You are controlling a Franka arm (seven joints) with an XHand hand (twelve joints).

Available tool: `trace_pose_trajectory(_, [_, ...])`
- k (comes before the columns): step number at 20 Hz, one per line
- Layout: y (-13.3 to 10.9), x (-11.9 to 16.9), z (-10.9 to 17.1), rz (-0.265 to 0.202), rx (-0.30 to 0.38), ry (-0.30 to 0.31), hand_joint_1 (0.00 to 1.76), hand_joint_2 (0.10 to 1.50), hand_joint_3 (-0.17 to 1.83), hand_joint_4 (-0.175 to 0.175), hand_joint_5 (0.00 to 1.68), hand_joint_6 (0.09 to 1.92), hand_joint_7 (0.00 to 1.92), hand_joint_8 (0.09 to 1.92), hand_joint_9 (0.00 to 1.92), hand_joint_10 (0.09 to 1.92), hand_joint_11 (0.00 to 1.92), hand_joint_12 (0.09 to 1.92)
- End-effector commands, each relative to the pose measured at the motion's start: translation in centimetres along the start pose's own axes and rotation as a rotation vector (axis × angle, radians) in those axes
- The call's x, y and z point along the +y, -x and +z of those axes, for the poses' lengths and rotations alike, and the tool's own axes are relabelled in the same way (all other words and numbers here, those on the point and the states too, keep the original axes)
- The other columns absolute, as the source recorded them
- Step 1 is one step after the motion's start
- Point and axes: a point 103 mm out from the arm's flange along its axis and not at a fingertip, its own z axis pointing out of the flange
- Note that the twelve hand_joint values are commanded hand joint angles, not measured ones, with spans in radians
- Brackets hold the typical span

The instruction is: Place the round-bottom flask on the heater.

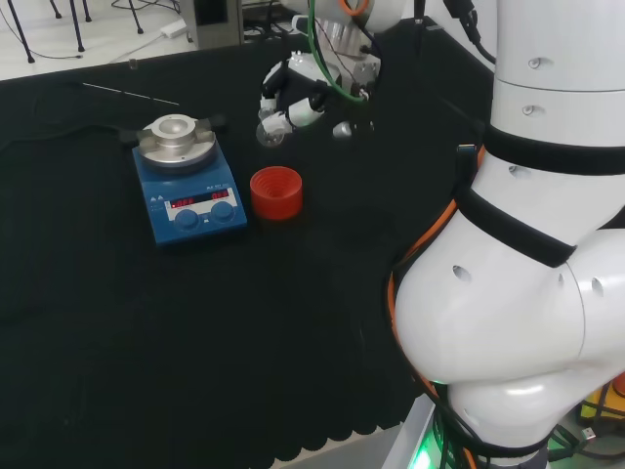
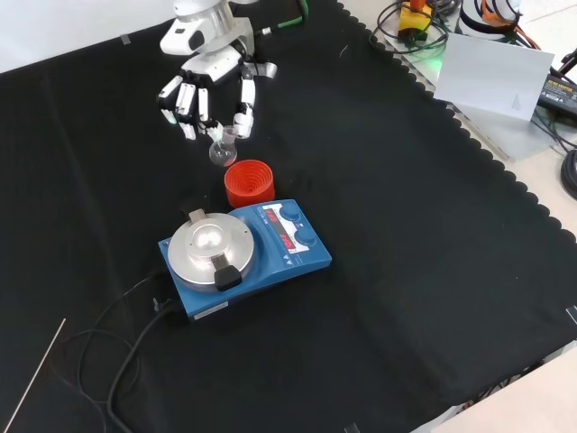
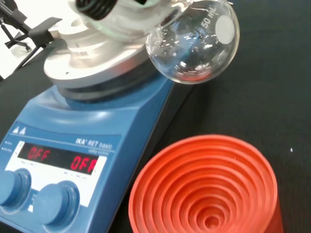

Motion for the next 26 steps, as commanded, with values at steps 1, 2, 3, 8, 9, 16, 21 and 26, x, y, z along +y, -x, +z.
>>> trace_pose_trajectory(1, [0.3,0.9,-1.9,-0.01,0.005,-0.034,1.06,0.99,0.09,0.175,1.13,0.78,0.66,0.72,0.68,0.86,0.12,1.48])
trace_pose_trajectory(2, [0.4,1.1,-2.1,-0.01,0.006,-0.034,1.06,0.99,0.09,0.175,1.13,0.78,0.66,0.72,0.69,0.86,0.12,1.48])
trace_pose_trajectory(3, [0.4,1.2,-2.3,-0.012,0.008,-0.036,1.06,0.99,0.09,0.175,1.12,0.78,0.66,0.72,0.69,0.86,0.12,1.48])
trace_pose_trajectory(8, [0.0,2.1,-3.8,-0.045,-0.035,-0.05,1.06,1.0,0.09,0.175,1.12,0.78,0.69,0.71,0.71,0.84,0.13,1.47])
trace_pose_trajectory(9, [0.0,2.2,-4.0,-0.047,-0.039,-0.056,1.06,1.0,0.09,0.175,1.12,0.78,0.7,0.71,0.72,0.84,0.14,1.47])
trace_pose_trajectory(16, [-0.3,2.9,-4.8,-0.06,-0.042,-0.06,1.06,1.0,0.08,0.175,1.13,0.78,0.72,0.7,0.74,0.83,0.15,1.47])
trace_pose_trajectory(21, [-0.8,3.6,-4.8,-0.072,-0.041,-0.07,1.06,1.0,0.08,0.175,1.14,0.76,0.73,0.69,0.75,0.82,0.16,1.46])
trace_pose_trajectory(26, [-1.5,4.2,-5.0,-0.089,-0.031,-0.07,1.06,1.0,0.08,0.175,1.14,0.76,0.73,0.69,0.76,0.82,0.17,1.46])
